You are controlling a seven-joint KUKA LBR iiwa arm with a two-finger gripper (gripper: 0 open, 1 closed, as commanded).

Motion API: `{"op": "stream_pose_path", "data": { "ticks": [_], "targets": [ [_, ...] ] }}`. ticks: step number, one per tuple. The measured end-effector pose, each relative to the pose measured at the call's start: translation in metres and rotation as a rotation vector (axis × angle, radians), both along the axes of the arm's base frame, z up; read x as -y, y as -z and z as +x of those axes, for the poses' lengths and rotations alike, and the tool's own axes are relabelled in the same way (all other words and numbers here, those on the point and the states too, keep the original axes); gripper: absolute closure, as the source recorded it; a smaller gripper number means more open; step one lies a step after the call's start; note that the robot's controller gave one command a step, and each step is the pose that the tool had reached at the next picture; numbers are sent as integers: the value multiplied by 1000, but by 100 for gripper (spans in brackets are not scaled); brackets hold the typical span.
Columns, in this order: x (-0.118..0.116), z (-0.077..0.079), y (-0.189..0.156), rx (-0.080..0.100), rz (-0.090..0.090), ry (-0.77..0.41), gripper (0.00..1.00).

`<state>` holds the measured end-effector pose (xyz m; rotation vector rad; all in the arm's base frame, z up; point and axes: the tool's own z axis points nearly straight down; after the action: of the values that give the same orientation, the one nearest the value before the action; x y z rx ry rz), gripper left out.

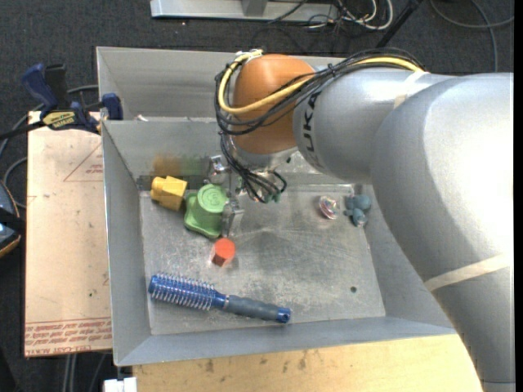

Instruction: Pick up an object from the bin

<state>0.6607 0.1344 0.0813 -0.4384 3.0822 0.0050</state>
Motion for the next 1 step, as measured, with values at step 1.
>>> {"op": "stream_pose_path", "data": {
  "ticks": [1],
  "targets": [
    [25, -8, -189, -15, -3, 52, 100]
  ]
}}
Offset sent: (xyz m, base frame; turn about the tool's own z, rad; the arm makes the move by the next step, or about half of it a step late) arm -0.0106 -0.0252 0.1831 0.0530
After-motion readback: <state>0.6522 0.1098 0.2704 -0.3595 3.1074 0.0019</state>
